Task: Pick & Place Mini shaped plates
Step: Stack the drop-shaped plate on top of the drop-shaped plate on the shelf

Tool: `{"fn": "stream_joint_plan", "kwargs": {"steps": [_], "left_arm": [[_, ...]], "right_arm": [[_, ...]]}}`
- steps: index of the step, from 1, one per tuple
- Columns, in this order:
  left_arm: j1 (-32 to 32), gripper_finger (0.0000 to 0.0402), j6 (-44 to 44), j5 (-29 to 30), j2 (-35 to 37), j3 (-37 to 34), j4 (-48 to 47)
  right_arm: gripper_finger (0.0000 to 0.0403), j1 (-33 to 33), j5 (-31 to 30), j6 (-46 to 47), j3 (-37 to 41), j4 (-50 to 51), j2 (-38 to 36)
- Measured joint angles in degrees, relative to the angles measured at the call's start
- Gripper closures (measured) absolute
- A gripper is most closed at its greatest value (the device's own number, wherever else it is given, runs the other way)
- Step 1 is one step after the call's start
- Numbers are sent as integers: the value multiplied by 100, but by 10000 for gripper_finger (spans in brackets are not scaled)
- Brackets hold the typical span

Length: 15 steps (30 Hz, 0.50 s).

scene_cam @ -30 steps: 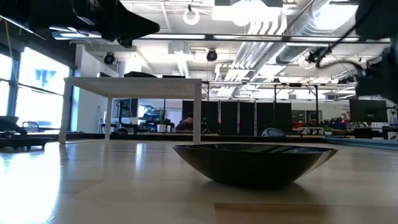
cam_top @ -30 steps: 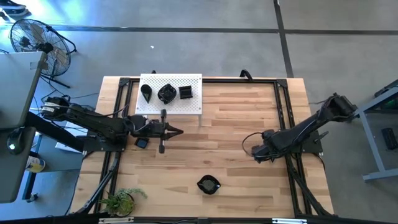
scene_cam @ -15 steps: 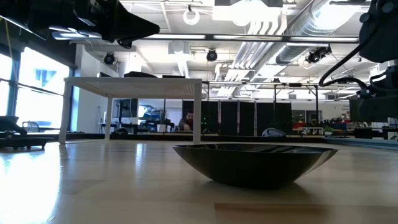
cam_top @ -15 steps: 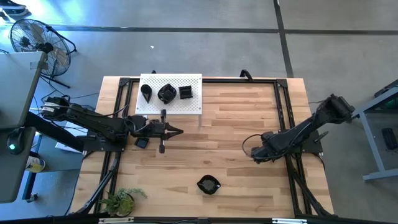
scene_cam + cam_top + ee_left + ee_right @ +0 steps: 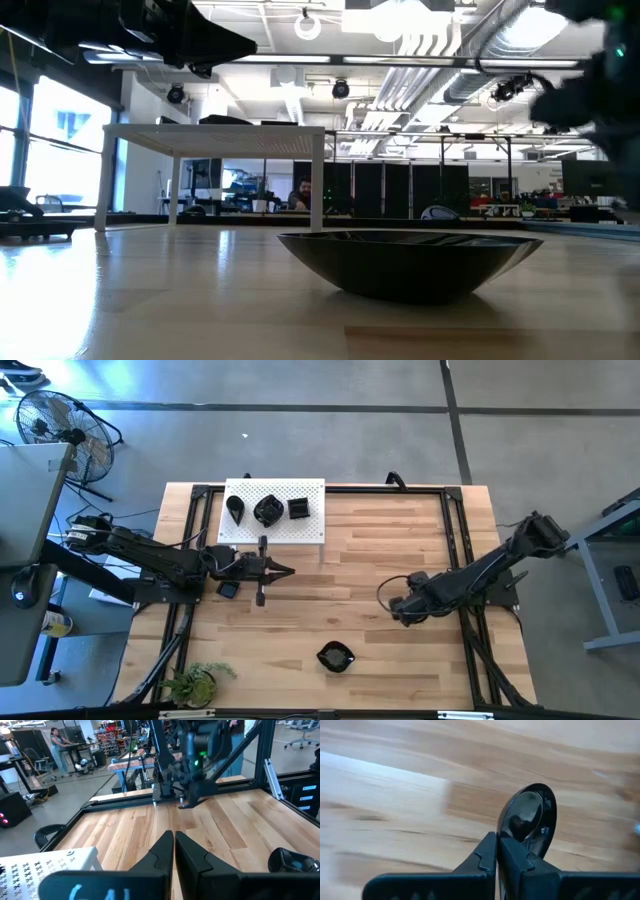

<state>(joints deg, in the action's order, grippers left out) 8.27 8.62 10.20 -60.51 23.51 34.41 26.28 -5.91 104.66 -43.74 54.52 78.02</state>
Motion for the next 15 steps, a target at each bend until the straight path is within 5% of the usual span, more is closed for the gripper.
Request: {"fn": "stream_joint_plan", "kwargs": {"steps": [7,15], "left_arm": [[0,390,2,54,0,1,7],[-2,390,14,373,0,4,11]], "right_arm": [[398,-314,-895,-708,-834,-875,389],[398,-985,-1321,-2159,-1803,-2461,1917]]}}
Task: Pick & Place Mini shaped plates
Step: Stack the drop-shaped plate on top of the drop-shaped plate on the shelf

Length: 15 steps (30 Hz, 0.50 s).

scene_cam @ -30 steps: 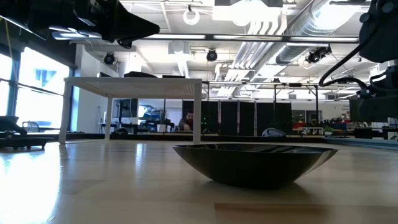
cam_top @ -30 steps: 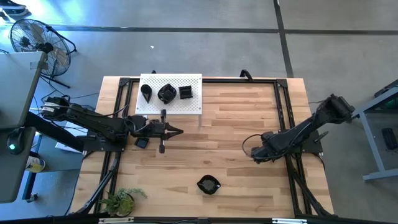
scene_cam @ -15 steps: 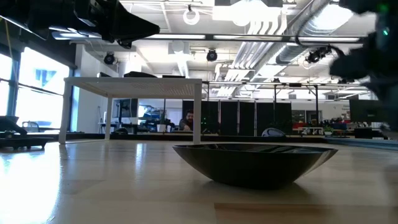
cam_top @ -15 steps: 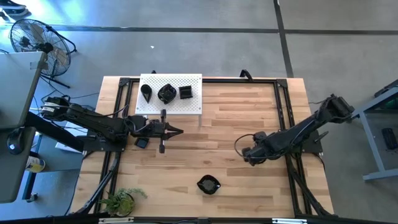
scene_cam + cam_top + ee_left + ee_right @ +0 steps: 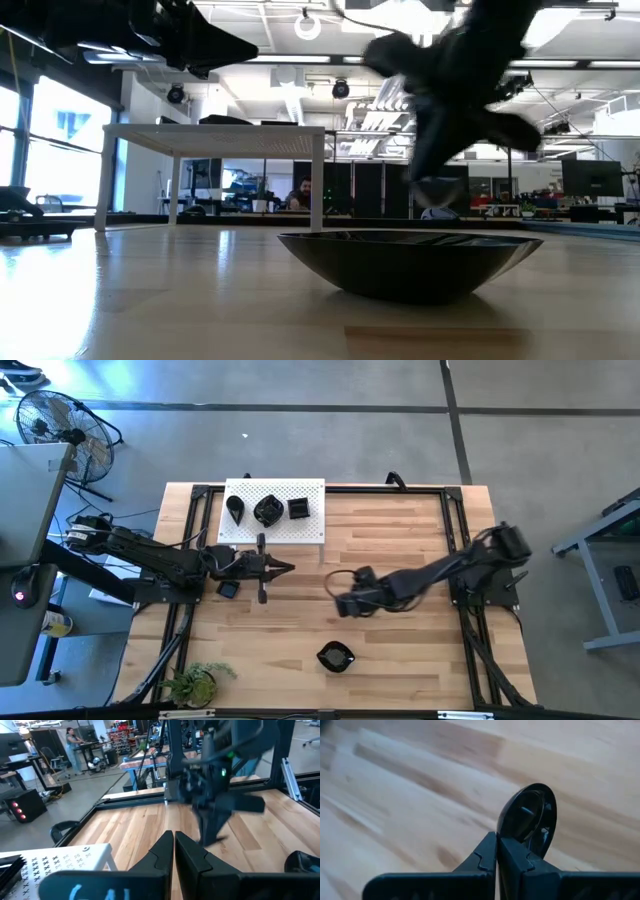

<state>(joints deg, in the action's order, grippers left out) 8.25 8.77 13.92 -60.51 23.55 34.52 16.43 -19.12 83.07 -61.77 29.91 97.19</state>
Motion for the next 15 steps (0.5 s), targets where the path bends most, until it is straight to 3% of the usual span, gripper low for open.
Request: {"fn": "stream_joint_plan", "kwargs": {"steps": [7,15], "left_arm": [[0,390,5,10,-2,0,-4],[2,390,14,10,-2,0,-22]], "right_arm": [[398,-276,-359,-501,-843,-596,1099],[398,-430,-568,-662,-1194,-1271,1668]]}}
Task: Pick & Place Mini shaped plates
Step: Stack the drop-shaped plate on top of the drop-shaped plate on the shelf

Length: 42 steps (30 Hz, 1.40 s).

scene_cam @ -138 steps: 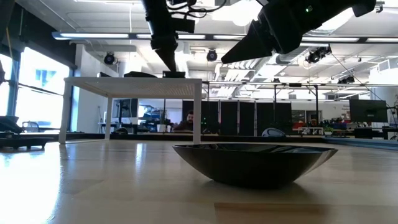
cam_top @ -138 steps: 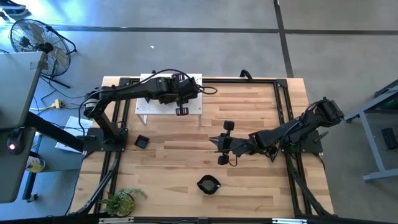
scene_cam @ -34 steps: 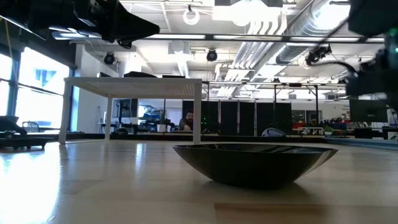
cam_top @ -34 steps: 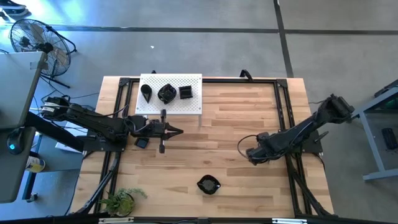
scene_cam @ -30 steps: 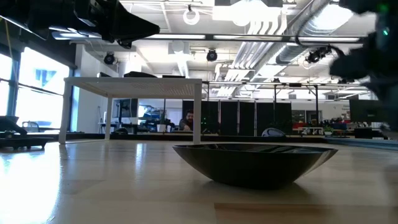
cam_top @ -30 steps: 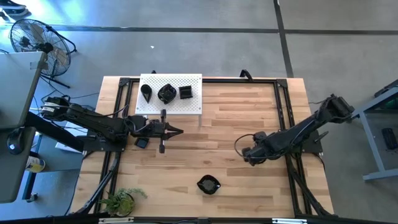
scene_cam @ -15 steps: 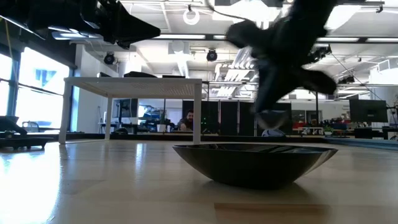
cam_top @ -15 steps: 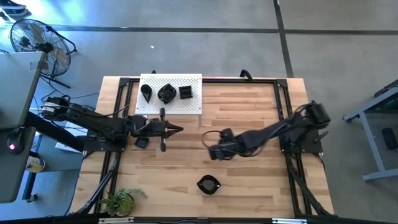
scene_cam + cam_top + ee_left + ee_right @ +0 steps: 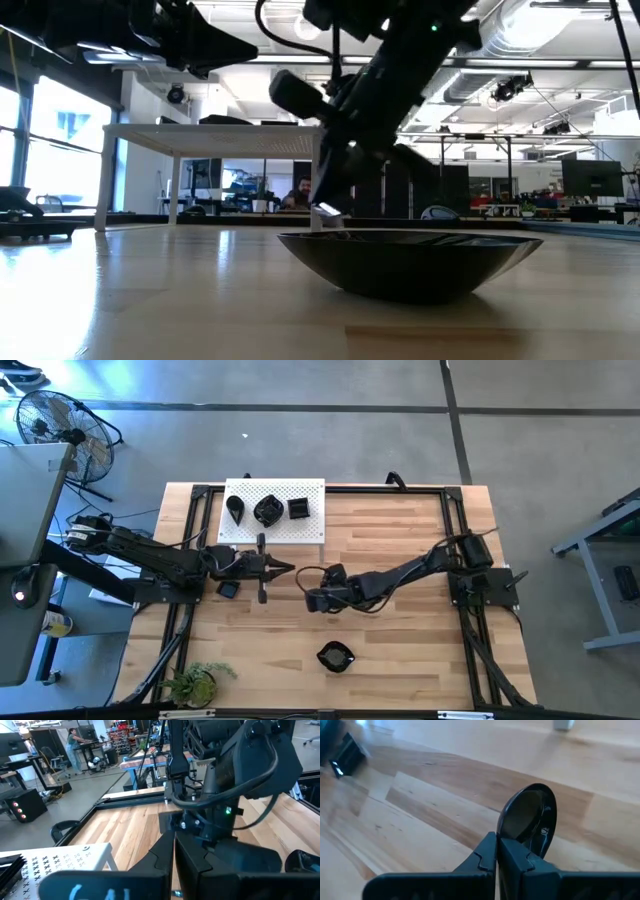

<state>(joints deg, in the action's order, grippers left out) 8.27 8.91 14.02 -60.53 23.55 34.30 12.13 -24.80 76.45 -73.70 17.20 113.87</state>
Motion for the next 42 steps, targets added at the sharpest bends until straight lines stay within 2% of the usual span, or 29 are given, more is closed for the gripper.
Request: {"fn": "stream_joint_plan", "kwargs": {"steps": [10,20,25,29,31,33,35,37,42], "left_arm": [[-1,390,2,0,0,0,-17],[-2,390,-19,-83,0,0,37],[-2,390,-22,-85,0,0,18],[0,390,-42,-91,0,0,6],[0,390,-96,-105,0,0,-35],[0,390,-184,-108,0,0,-96],[-2,390,-321,-187,0,0,-146],[-2,390,-507,-453,0,0,-149],[9,390,-768,-1007,0,250,-525]], "right_arm": [[395,-14,47,-124,41,-377,148],[310,-14,120,-411,41,-379,148],[290,-18,419,-738,47,-337,-18],[301,11,430,-1281,47,-1,-354],[321,76,384,-1624,69,254,-502],[349,195,244,-2007,271,104,-638],[382,316,104,-2366,653,-414,-763],[396,399,87,-2736,1124,-1197,-892],[381,428,-181,-3315,2241,-2713,-1217]]}}
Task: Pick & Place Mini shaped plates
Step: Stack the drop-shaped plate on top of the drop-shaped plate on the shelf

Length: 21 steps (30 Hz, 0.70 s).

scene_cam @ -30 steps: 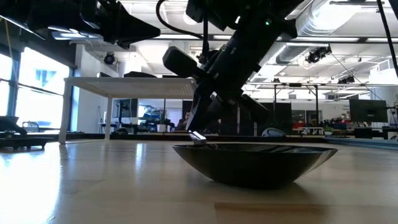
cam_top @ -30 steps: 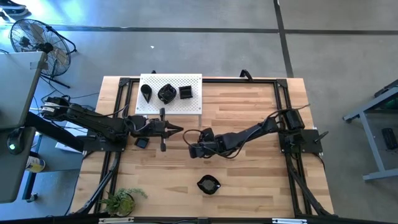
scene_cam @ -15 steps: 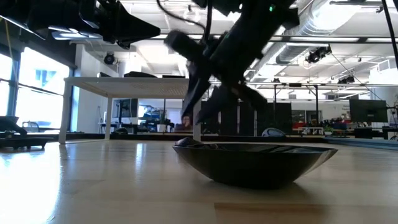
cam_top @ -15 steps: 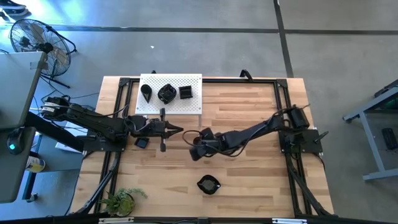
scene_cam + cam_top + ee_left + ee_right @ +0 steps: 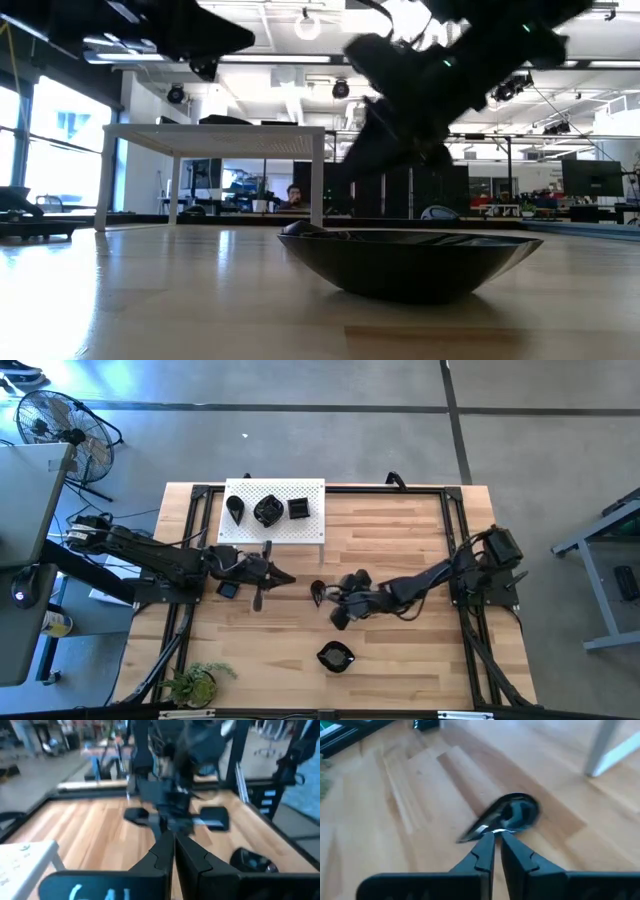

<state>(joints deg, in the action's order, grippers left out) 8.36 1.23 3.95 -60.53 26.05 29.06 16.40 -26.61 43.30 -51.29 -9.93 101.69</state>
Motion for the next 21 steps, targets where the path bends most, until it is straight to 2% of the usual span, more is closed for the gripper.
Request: {"fn": "stream_joint_plan", "kwargs": {"steps": [2,7,11,14,21], "left_arm": [[89,390,8,107,0,228,-587],[561,389,-256,923,-199,1025,-2174],[882,389,-1122,1300,-661,1517,-2878],[1050,389,-1849,1598,-1060,1832,-3333],[1115,372,-3924,1776,-1843,2436,-4114]], "right_arm": [[385,0,-196,-145,368,-230,-221],[400,0,-885,-540,1343,-536,-1088],[397,-2,-1659,-587,2205,-918,-1890],[402,-4,-2017,-695,2827,-1400,-2407],[402,13,-2186,-761,3929,-2410,-3189]]}}
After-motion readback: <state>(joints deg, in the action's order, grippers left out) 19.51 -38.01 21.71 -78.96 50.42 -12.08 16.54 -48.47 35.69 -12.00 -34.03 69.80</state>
